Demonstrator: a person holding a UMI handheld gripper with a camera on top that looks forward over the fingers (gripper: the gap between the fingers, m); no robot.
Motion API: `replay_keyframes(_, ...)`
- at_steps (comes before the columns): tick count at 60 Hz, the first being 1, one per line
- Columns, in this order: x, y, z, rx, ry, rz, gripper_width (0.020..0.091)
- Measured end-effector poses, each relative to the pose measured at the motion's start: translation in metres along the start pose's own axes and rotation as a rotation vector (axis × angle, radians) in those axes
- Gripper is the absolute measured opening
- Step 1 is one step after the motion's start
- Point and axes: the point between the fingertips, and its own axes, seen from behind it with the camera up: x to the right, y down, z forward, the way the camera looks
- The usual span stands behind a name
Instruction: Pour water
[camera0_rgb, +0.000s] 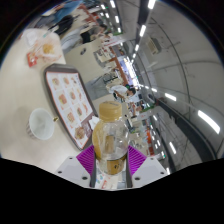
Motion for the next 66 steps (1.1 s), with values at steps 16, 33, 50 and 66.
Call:
replay_keyframes(16, -0.014, 0.038, 0.009, 0.004, -0.226, 0.787, 0.0405)
replay_keyframes(33, -0.081, 0.084, 0.042, -0.029, -0.383, 1.033, 0.0403)
replay_keyframes(50, -0.101, 0.099, 0.043, -0.036, -0.409, 1.124, 0.0426)
replay_keyframes(66, -0.103, 0.101, 0.033, -0.092, -0.433, 1.102, 0.0864)
